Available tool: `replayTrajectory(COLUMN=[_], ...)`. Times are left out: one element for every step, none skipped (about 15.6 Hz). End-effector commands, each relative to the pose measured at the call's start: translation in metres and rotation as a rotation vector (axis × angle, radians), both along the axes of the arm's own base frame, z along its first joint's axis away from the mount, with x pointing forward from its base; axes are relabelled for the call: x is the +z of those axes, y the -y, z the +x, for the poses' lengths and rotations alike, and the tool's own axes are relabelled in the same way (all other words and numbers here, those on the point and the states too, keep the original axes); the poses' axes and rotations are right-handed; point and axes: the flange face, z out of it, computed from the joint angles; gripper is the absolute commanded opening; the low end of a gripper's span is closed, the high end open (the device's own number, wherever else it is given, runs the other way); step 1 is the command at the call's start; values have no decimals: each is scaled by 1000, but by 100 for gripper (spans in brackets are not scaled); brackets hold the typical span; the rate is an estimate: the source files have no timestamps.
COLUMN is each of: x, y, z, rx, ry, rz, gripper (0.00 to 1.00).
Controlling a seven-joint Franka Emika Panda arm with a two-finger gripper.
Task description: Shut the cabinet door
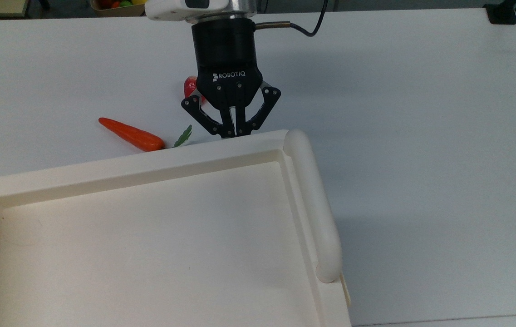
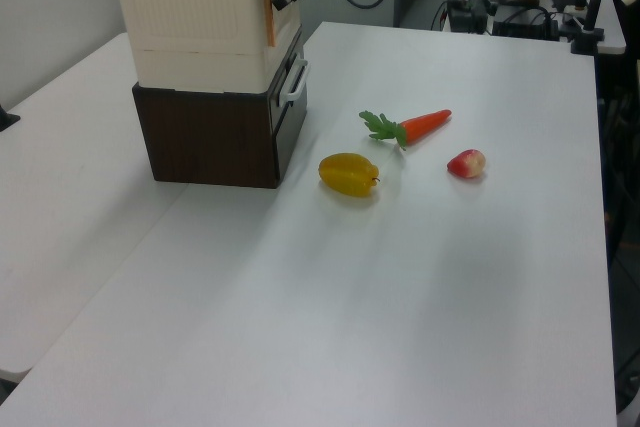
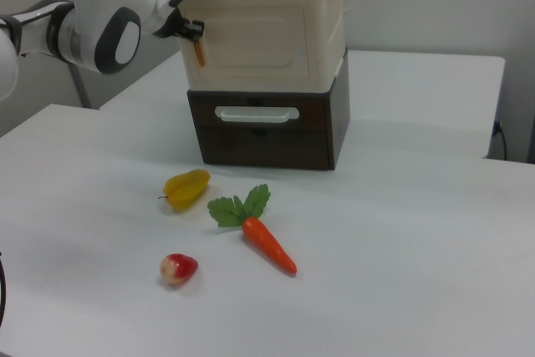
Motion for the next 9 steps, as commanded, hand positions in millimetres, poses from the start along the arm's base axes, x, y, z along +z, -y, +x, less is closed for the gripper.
replayTrajectory(x=[4, 9, 15, 20, 22, 25, 22, 18, 14], y=[6, 15, 31, 44, 58, 73, 86, 96, 105], z=[-20, -28, -36, -45, -53, -63, -72, -79, -84], rx=[19, 22, 15, 11, 2, -24, -64, -124, -203], ry=[-203, -277, -342, -401, -458, -526, -605, -674, -726], rz=[-2, -2, -1, 0, 3, 7, -9, -34, -51], gripper=[1, 1, 1, 1, 2, 3, 3, 5, 8])
